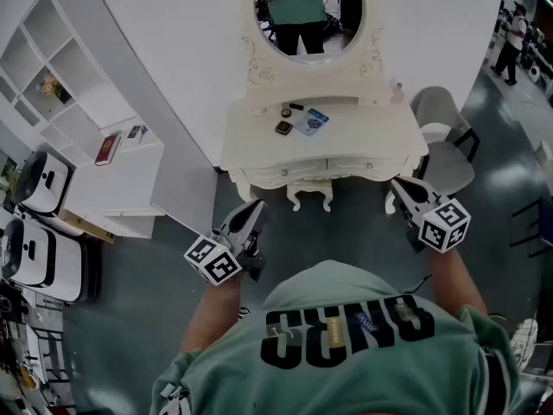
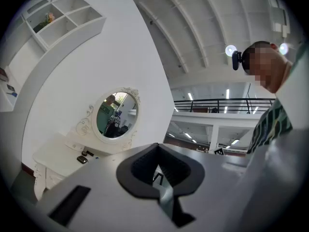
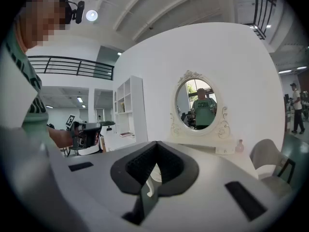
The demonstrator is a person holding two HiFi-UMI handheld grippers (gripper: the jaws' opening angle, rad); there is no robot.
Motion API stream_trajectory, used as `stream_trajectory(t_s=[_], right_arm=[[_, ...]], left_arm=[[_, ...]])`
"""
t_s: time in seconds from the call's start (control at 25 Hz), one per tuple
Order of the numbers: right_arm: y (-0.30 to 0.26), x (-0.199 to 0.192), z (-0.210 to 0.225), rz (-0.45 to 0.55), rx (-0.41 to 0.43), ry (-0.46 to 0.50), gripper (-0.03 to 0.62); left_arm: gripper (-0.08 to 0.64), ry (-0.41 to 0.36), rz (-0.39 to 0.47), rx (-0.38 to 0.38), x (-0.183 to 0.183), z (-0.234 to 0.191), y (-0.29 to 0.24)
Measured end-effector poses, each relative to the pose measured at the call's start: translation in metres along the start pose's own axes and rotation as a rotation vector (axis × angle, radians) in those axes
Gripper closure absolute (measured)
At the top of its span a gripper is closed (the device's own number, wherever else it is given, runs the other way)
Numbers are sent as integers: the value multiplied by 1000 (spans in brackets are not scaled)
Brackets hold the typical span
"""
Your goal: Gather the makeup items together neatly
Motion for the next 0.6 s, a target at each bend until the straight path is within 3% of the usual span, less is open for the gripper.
stream_trajectory(t_s=[0.6], right_arm=[[10,6,41,11,29,37,598]], left_arm=[[551,-42,14,25,-15,20,-38]])
Point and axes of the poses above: the fingertips, and each gripper's own axes: y backward along the fingers, z to its right, x out of its top, the point moved 10 cm from there along y, backward along the fingers, and after that the axes turned 10 degrees about y, right-handed, at the moved point
